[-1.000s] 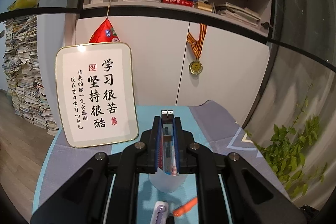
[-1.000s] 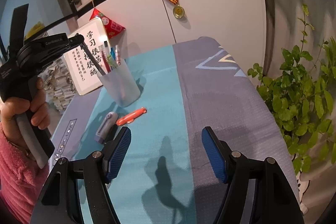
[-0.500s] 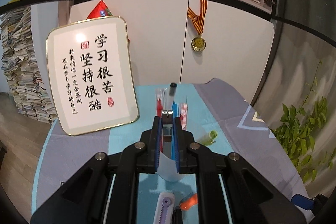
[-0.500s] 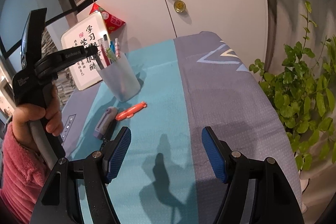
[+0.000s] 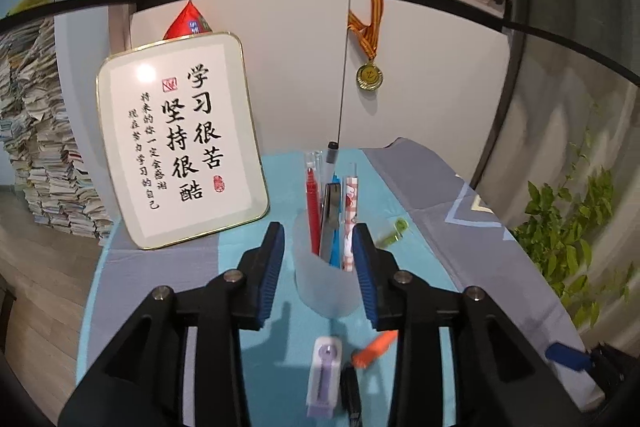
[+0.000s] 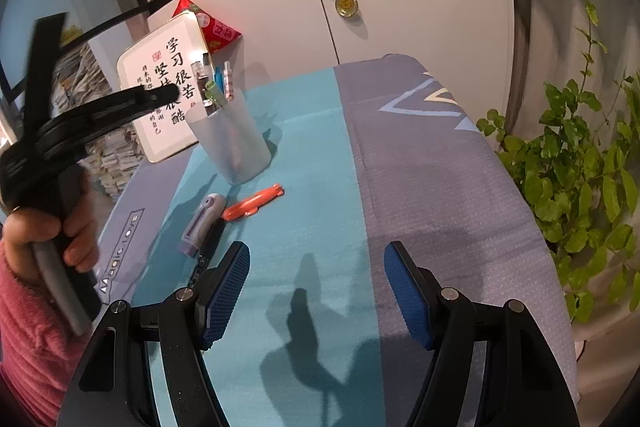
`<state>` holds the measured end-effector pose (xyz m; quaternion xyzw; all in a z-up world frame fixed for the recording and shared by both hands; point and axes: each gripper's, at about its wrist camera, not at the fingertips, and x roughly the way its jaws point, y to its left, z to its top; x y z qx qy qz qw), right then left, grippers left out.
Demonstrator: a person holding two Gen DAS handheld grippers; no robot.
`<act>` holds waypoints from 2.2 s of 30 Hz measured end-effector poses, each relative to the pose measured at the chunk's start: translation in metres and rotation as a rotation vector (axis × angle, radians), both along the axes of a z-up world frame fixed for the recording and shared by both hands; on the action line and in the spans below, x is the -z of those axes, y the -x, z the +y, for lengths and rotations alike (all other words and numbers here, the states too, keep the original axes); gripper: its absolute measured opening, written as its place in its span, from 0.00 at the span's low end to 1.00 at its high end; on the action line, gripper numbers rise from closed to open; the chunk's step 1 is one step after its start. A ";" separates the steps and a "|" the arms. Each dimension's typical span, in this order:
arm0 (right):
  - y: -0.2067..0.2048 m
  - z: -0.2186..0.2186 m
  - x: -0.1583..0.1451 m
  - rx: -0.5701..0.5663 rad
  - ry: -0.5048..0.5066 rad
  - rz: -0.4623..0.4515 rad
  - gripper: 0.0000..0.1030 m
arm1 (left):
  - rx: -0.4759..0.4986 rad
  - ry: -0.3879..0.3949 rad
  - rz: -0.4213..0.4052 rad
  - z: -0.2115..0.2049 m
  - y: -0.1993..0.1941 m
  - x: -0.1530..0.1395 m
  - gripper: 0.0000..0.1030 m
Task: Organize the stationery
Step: 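Grasp the black marker on the cloth with the left tool, then lift the black marker with the left tool while the right tool grasps the white pink-labelled marker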
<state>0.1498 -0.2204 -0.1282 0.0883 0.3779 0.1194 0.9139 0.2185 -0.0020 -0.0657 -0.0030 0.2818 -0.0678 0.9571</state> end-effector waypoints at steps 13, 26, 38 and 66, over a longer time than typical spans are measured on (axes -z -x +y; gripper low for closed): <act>0.004 0.021 0.002 -0.025 0.040 0.026 0.68 | 0.196 -0.033 0.167 -0.008 0.065 0.045 0.31; 0.015 0.030 -0.001 -0.018 0.069 0.032 0.68 | 0.224 -0.096 0.326 -0.025 0.061 0.103 0.09; 0.009 0.043 0.005 -0.046 0.093 0.064 0.68 | 0.242 -0.067 0.364 0.004 0.085 0.102 0.06; -0.009 0.085 0.025 -0.196 0.158 0.218 0.46 | 0.300 -0.090 0.356 -0.007 0.060 0.110 0.12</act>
